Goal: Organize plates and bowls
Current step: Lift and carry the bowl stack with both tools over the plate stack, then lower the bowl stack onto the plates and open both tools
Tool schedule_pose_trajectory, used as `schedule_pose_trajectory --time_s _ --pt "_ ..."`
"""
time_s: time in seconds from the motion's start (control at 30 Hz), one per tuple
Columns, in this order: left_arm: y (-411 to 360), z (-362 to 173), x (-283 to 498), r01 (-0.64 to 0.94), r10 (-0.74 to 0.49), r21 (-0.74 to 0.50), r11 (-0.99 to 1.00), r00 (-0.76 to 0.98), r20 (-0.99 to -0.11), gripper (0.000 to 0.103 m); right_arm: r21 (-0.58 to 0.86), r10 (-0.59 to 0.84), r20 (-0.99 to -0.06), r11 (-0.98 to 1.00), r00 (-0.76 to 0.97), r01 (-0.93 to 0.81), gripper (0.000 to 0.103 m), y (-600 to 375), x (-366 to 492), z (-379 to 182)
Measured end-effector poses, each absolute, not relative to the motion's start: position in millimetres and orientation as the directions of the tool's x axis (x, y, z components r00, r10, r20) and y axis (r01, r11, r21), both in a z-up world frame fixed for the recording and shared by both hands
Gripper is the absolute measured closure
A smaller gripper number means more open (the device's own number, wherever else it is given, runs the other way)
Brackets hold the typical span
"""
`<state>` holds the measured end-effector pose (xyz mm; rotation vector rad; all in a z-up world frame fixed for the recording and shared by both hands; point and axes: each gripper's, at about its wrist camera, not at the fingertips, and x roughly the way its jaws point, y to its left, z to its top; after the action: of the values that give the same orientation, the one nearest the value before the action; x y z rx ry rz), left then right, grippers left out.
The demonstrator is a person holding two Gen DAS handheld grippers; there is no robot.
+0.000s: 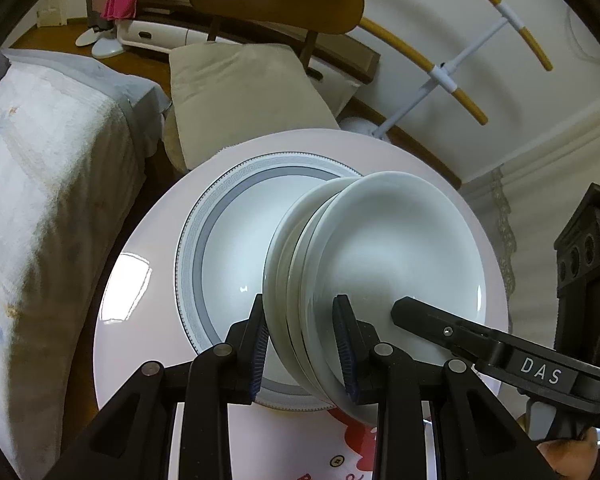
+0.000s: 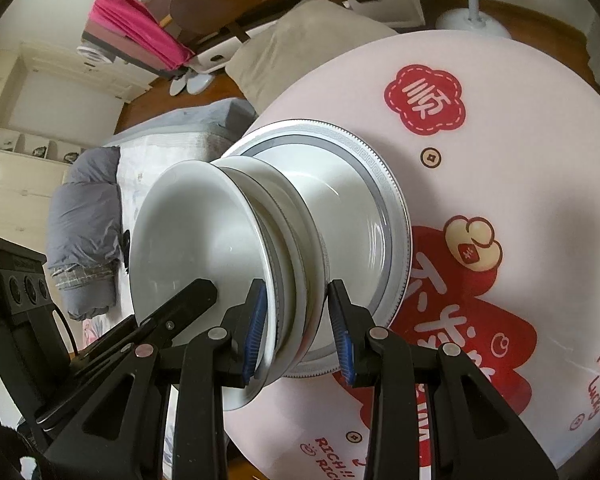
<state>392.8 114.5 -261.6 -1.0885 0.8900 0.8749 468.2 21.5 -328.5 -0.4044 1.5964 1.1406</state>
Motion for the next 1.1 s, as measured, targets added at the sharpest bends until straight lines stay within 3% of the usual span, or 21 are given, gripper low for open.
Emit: schedule_pose_trajectory --time_s 0.83,0.9,0.97,1.0,1.1 --pt "138 -287 397 -0.893 0.082 -0.374 0.252 0.404 -0.911 0.072 0.434 0.285 -0.901 0.544 -0.328 -0.718 0.068 13 468 -329" --pt "138 -285 393 -0.895 0.095 -0.359 0.266 0.395 -0.914 0.061 0.429 0.288 -0.903 0.554 -0.319 -0.713 0.066 11 467 -327" --pt "138 -283 386 -0.897 0.108 -0.354 0.264 0.392 -0.913 0.047 0.416 0.294 -0.908 0.564 -0.298 -0.713 0.048 9 466 -322" --pt "137 -282 383 -0.896 0.112 -0.359 0.261 0.397 -0.911 0.045 0.412 0.302 -0.910 0.570 -0.285 -0.711 0.040 6 465 -319" --pt "133 -279 370 -0.890 0.107 -0.377 0.257 0.414 -0.904 0.038 0.411 0.332 -0.908 0.576 -0.257 -0.707 0.039 -6 461 -308"
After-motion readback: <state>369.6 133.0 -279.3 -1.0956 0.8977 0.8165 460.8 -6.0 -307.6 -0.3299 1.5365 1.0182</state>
